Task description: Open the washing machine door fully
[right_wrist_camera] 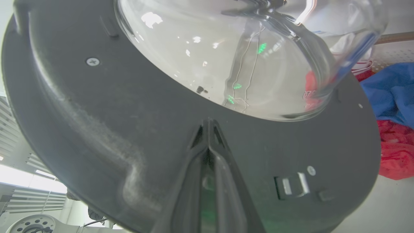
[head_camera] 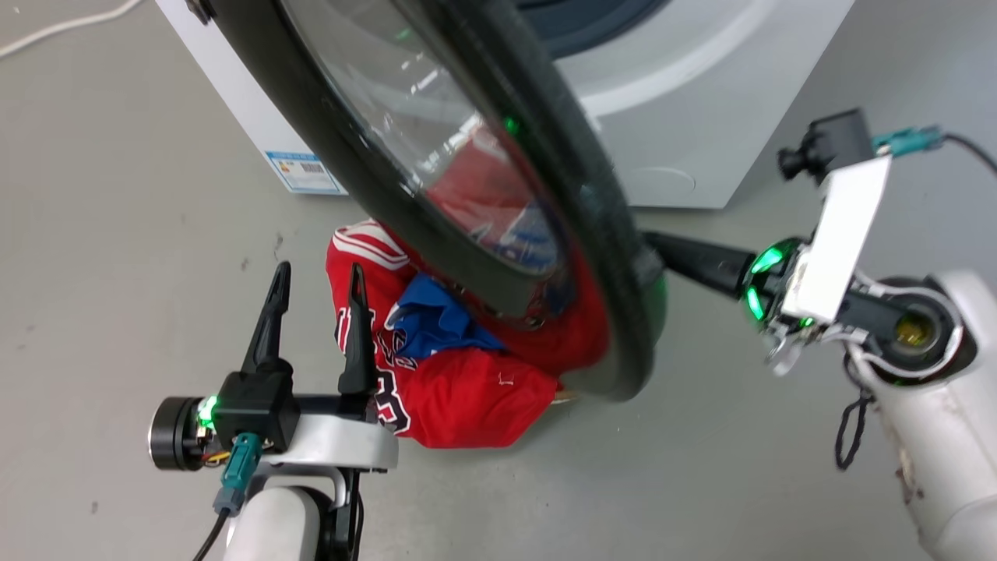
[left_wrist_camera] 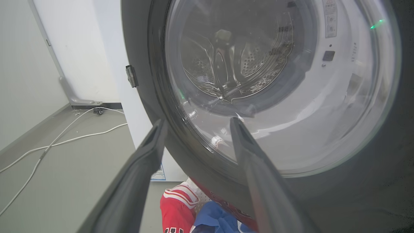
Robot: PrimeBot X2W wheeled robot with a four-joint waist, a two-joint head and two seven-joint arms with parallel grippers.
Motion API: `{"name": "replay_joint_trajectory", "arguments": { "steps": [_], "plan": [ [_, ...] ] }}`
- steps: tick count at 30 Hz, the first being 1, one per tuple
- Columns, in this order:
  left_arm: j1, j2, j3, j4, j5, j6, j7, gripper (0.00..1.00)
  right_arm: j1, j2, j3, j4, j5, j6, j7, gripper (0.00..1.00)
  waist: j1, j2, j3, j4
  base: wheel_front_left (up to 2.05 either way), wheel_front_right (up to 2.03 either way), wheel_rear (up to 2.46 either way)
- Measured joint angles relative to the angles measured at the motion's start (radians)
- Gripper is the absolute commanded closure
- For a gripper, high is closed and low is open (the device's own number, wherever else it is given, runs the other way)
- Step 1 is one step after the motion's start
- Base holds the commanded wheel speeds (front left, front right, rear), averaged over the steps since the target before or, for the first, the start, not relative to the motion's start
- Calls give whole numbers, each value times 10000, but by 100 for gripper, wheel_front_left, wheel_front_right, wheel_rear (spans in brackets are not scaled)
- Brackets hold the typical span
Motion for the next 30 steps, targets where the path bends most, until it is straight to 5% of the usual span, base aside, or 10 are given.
{"name": "replay_joint_trajectory", "arguments": {
  "steps": [30],
  "plan": [
    [1317,0,290,167,111,-86,0,0,3245,1116,842,-907,211,0,-19,100,0,0,-1821,-116,0,0,0]
  ]
}}
